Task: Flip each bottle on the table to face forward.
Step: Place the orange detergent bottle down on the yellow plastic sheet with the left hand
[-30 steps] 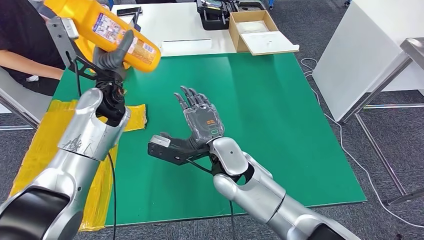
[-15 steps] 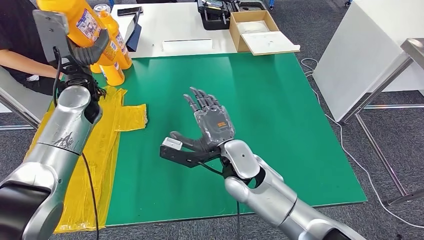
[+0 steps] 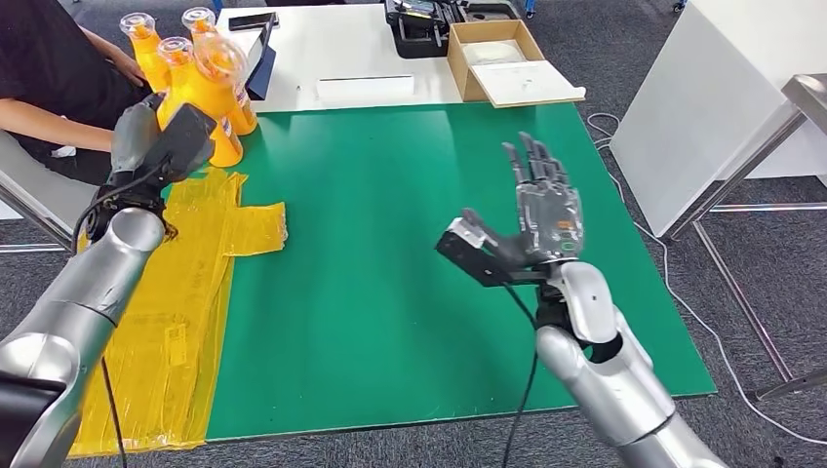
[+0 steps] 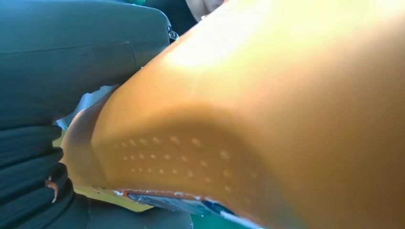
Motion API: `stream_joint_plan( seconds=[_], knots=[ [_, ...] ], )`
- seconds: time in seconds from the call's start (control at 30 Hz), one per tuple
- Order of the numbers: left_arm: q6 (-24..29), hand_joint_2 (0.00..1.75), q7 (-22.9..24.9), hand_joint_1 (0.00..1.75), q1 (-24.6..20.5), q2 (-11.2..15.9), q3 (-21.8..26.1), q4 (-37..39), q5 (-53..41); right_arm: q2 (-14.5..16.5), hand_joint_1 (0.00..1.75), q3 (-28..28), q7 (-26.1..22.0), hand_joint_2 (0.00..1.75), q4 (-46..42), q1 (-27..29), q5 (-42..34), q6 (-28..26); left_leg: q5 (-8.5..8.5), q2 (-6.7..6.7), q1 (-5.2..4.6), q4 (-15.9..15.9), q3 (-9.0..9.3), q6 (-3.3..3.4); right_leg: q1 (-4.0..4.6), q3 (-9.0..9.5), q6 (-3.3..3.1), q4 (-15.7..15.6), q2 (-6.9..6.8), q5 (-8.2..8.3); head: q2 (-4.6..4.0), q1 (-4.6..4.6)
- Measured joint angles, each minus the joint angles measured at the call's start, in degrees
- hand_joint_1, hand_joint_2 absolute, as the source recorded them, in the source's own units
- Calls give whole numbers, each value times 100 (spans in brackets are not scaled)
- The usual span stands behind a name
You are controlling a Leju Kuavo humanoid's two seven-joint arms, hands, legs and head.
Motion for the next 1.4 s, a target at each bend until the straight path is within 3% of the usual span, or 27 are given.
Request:
stream_joint_plan(
  seconds=[0.13, 0.33, 0.5, 0.8, 1.17, 1.2, 1.3, 1.33, 1.4],
  knots=[
    [-144, 175, 92, 175, 114, 183, -123, 216, -799, -162, 0, -590, -165, 0, -370, 317, 12, 8, 0, -3, 0, 0, -1, 0, 0, -4, 0, -1, 0, 0, 0, -1],
    [-124, 175, 147, 175, 311, 413, -267, 541, -1552, -277, 0, -1000, -329, 0, -809, 674, -36, 4, -2, 10, 2, 0, 0, -2, 0, -16, -1, -1, 0, 0, 0, -2],
    [-117, 175, 179, 175, 362, 489, -326, 656, -1709, -300, 0, -1099, -356, 0, -962, 778, -21, -3, -2, 5, 3, -1, -1, -3, 0, -16, -3, 0, 0, 0, 0, -1],
    [151, 175, 255, 175, 575, 720, -547, 1076, -3070, -253, 0, -1203, -484, 0, -1271, 1019, 151, 53, -4, 12, 2, -1, -1, -4, 1, -18, -5, -1, 2, -1, 0, 0],
    [-78, 175, 110, 175, 817, 710, -834, 1550, -3543, -170, 0, -1252, -544, 0, -1300, 1035, 130, 134, -4, 8, 2, -1, -1, -6, 0, -20, -13, -1, 1, 3, 0, 0],
    [-106, 175, 76, 131, 836, 705, -850, 1565, -3552, -167, 0, -1252, -548, 0, -1300, 1035, 122, 140, -4, 8, 2, -1, -1, -6, 0, -19, -13, -1, 1, 3, 0, -1],
    [-195, 44, -14, 0, 934, 657, -887, 1608, -3562, -156, 0, -1252, -556, 0, -1285, 1021, 89, 186, -4, 8, 1, -1, -1, -6, 0, -20, -12, -1, 1, 3, 0, -1],
    [-232, 0, -36, 0, 969, 629, -903, 1628, -3578, -147, 0, -1252, -557, 0, -1272, 1007, 79, 208, -4, 8, 2, -1, -1, -6, 0, -20, -12, -1, 1, 3, 0, -1],
    [-313, 0, -90, 0, 1010, 567, -934, 1654, -3612, -123, 0, -1250, -557, 0, -1238, 959, 65, 248, -4, 5, 2, -1, 0, -6, -1, -19, -12, -1, 0, 3, 0, -1]
  ],
)
